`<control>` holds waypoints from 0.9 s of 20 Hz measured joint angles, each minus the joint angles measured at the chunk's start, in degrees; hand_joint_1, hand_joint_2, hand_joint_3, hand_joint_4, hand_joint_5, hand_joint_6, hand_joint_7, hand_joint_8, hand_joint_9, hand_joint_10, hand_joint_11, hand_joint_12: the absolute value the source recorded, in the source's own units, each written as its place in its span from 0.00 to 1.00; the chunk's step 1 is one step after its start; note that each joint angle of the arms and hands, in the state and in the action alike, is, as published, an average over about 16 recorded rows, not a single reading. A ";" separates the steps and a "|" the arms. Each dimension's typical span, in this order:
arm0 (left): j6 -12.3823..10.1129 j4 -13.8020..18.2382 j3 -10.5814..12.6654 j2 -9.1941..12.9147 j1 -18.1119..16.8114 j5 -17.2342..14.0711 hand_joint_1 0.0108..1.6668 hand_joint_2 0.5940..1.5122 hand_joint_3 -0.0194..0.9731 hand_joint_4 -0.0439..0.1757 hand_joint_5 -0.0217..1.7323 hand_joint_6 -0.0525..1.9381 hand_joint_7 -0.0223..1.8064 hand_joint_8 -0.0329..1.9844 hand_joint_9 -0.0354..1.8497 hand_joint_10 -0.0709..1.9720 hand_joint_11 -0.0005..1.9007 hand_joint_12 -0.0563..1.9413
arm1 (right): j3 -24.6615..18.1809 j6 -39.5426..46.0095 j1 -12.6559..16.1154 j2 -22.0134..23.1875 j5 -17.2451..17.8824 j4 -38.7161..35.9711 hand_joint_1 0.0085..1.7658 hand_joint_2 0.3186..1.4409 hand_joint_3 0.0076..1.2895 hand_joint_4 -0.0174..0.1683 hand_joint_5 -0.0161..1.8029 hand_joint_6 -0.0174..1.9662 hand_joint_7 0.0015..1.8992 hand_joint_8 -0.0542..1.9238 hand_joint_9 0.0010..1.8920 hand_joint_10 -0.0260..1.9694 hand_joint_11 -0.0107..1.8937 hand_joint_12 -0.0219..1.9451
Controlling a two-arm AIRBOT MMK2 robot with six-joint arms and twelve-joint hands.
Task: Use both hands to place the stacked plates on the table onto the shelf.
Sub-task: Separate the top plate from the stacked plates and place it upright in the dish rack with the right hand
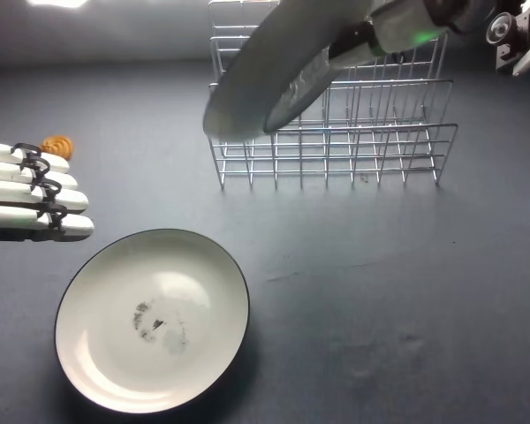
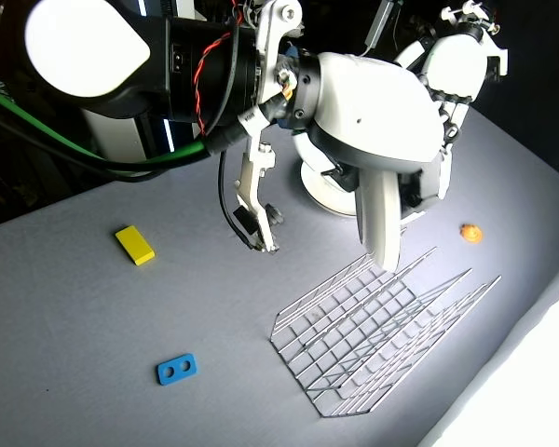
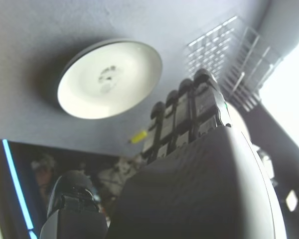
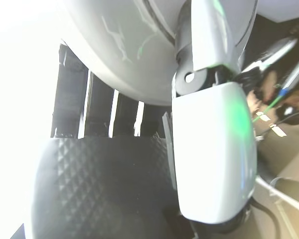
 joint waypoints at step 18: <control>15.86 6.29 -1.07 -1.78 6.40 -13.17 0.00 0.53 0.02 0.23 0.03 0.03 0.03 0.02 0.03 0.04 0.01 0.03 | 5.25 3.71 3.89 -0.55 -8.76 16.41 0.72 0.57 0.00 0.05 0.53 0.44 0.57 0.53 0.59 0.38 0.46 0.60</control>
